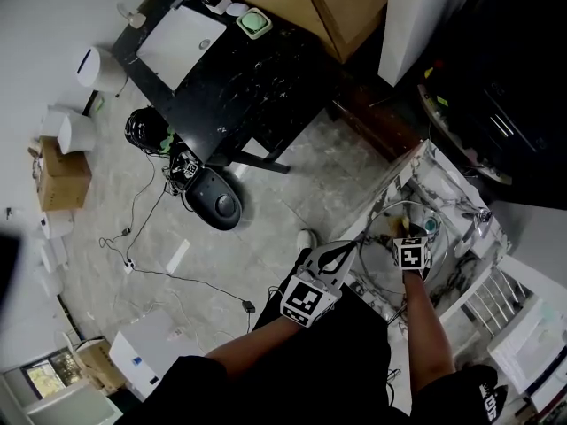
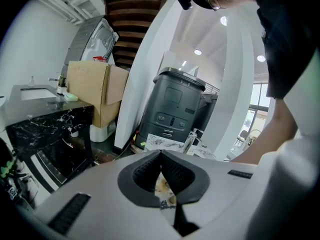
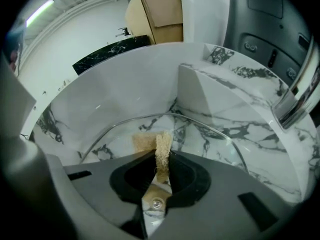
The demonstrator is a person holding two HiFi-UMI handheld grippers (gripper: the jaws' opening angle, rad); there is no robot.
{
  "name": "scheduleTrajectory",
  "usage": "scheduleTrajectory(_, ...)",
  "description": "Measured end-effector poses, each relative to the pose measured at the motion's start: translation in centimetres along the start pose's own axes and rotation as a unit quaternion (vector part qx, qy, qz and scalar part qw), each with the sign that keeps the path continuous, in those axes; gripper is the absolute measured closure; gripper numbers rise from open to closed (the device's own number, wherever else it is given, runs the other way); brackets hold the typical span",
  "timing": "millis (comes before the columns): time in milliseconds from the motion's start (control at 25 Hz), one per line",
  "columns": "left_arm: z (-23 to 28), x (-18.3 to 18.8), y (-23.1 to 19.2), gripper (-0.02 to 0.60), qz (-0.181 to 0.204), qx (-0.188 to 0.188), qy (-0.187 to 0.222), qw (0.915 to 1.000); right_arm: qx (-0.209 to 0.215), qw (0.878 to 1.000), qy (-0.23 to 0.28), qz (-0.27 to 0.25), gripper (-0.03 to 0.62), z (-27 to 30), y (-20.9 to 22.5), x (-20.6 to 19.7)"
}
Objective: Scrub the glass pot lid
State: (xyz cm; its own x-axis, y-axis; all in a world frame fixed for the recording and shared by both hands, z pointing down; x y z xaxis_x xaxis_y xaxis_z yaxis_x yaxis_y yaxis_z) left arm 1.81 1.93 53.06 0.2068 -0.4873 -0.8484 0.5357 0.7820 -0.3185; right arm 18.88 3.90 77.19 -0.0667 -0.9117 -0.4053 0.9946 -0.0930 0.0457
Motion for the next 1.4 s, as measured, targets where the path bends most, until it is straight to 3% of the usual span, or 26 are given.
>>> scheduleTrajectory(240,0.7,0.3,0.6,0.565,0.0,-0.007,0.0,1.0,-0.019,0.999,0.002,0.038,0.531,-0.3,2.3,-0.8)
scheduleTrajectory(920,0.2,0.2,2.1,0.565,0.006,-0.018,0.003,0.9998,-0.053,0.997,0.001,0.055,0.531,-1.8,5.7,-3.2)
scheduleTrajectory(1400,-0.7,-1.0,3.0,0.566,0.01,-0.024,-0.001,0.9997,-0.087,0.991,-0.004,0.105,0.531,-3.2,8.2,-6.4)
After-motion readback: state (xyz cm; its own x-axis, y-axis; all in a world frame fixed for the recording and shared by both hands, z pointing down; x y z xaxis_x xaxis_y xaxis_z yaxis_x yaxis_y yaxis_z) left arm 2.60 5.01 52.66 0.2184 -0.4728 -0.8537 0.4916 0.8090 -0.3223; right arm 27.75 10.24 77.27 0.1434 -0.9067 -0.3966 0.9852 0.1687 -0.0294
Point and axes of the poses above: the fingertips, and each gripper's own axes: z forward along the fingers, y to its right, x out of its top, the point moved 2 cm from there along -z, backward along the fingers, and after that the axes turned 2 degrees about -x, right-handed, at the moved point
